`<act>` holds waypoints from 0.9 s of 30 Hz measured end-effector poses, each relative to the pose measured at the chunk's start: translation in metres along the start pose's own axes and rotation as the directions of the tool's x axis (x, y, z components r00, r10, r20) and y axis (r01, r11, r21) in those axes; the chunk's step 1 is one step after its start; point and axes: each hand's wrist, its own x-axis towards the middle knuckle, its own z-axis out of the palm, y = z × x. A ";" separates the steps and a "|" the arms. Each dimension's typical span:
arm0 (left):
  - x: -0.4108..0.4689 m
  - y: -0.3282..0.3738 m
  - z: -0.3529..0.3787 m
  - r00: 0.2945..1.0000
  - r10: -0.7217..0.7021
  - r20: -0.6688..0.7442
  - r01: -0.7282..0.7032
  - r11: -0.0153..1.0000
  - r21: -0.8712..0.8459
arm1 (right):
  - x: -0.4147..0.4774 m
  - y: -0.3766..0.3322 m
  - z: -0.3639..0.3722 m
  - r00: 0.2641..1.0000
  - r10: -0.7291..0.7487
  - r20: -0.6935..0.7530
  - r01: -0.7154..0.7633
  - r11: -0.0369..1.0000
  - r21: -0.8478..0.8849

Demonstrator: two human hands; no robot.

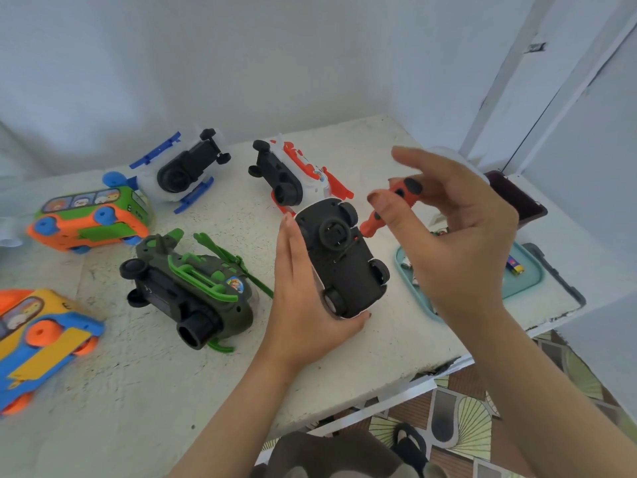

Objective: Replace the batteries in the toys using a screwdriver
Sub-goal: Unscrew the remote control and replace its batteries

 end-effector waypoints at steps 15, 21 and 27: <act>0.000 0.001 0.001 0.998 0.006 -0.068 -0.002 0.998 0.056 | 0.006 -0.006 -0.003 0.979 0.117 0.166 -0.147 0.972 0.184; -0.001 0.002 0.000 0.998 0.005 -0.067 -0.002 0.999 0.043 | 0.006 -0.008 -0.002 0.948 0.057 0.313 -0.112 0.980 0.162; -0.002 0.001 0.000 0.998 0.023 -0.063 -0.020 0.998 0.056 | 0.013 -0.001 -0.015 0.908 0.043 0.416 -0.086 0.993 0.086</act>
